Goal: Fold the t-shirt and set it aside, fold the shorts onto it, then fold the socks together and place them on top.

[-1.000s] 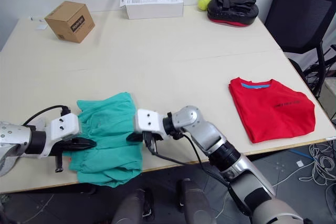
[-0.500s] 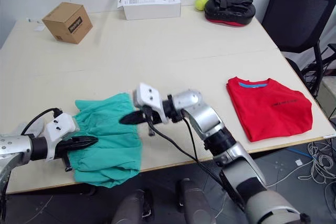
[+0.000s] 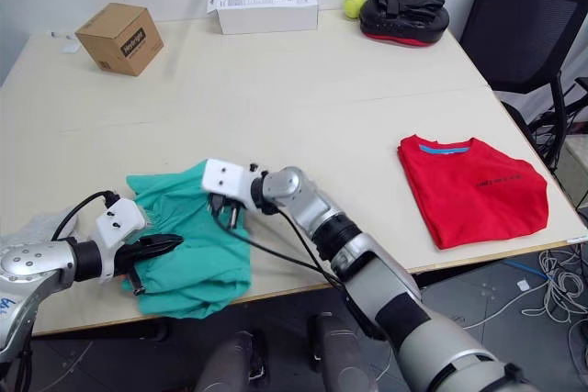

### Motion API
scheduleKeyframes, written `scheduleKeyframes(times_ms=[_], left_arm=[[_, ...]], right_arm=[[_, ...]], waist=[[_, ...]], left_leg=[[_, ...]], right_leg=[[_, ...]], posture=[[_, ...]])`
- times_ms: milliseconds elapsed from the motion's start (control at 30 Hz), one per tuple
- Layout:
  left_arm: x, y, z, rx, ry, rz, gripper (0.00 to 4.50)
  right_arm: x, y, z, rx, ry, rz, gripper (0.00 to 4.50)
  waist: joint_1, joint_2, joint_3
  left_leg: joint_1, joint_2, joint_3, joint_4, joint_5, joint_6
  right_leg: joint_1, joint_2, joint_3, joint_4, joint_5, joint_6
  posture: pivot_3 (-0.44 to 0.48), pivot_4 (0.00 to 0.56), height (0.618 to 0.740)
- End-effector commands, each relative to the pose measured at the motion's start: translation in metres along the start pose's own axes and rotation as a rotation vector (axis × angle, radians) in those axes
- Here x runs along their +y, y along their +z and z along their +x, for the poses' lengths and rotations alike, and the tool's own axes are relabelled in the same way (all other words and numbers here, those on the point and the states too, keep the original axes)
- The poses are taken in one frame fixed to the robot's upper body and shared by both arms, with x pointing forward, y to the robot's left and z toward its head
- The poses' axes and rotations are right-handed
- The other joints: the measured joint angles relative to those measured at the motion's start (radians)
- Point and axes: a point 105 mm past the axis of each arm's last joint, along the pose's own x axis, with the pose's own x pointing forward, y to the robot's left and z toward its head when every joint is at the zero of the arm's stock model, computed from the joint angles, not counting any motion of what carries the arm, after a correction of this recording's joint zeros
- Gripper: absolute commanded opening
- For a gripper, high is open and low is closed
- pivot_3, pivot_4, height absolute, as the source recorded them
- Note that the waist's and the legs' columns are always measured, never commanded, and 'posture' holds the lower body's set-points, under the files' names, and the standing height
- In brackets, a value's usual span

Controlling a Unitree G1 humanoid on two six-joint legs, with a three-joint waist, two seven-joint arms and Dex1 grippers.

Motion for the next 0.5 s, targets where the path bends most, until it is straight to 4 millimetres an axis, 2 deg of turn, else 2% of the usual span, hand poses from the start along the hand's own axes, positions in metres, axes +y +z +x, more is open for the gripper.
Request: scheduleKeyframes(times_ms=[33, 167, 267, 400, 500], left_arm=[[0.003, -0.002, -0.001, -0.003, 0.007, 0.000, 0.00], [0.006, 0.002, 0.000, -0.023, 0.012, 0.003, 0.00], [0.007, 0.004, 0.000, -0.027, 0.014, 0.009, 0.00], [0.007, 0.003, 0.000, -0.025, 0.014, 0.014, 0.00], [0.006, 0.002, 0.000, -0.027, 0.018, 0.012, 0.00]], right_arm=[[-0.043, 0.000, -0.030, -0.040, -0.114, 0.100, 0.02], [-0.038, 0.017, -0.056, -0.176, 0.074, 0.326, 0.02], [-0.026, 0.018, -0.076, -0.152, 0.193, 0.535, 0.58], [0.006, 0.007, -0.089, -0.040, 0.338, 0.742, 1.92], [0.016, -0.004, -0.085, 0.027, 0.340, 0.852, 2.98]], waist=[[0.000, 0.000, 0.000], [-0.001, 0.000, 0.000], [-0.004, 0.001, 0.000], [0.002, 0.001, 0.000], [-0.002, 0.001, 0.000]], left_leg=[[0.000, 0.000, 0.000, 0.000, 0.000, 0.000], [0.000, 0.000, 0.000, -0.001, 0.000, 0.000], [0.000, 0.002, 0.000, -0.002, 0.000, 0.000], [0.000, 0.003, -0.001, -0.002, 0.000, -0.001], [0.000, 0.002, -0.001, -0.001, 0.000, -0.001]], right_leg=[[0.000, 0.000, 0.000, 0.000, 0.000, 0.000], [0.000, 0.000, 0.000, -0.001, 0.000, 0.000], [0.000, 0.002, 0.000, 0.000, 0.000, 0.000], [0.000, 0.002, -0.001, 0.000, 0.000, 0.000], [0.000, 0.001, -0.001, -0.001, 0.000, 0.000]], posture=[[0.000, 0.150, 0.740], [0.000, 0.150, 0.740], [0.000, 0.150, 0.740], [0.000, 0.150, 0.740], [0.000, 0.150, 0.740]])
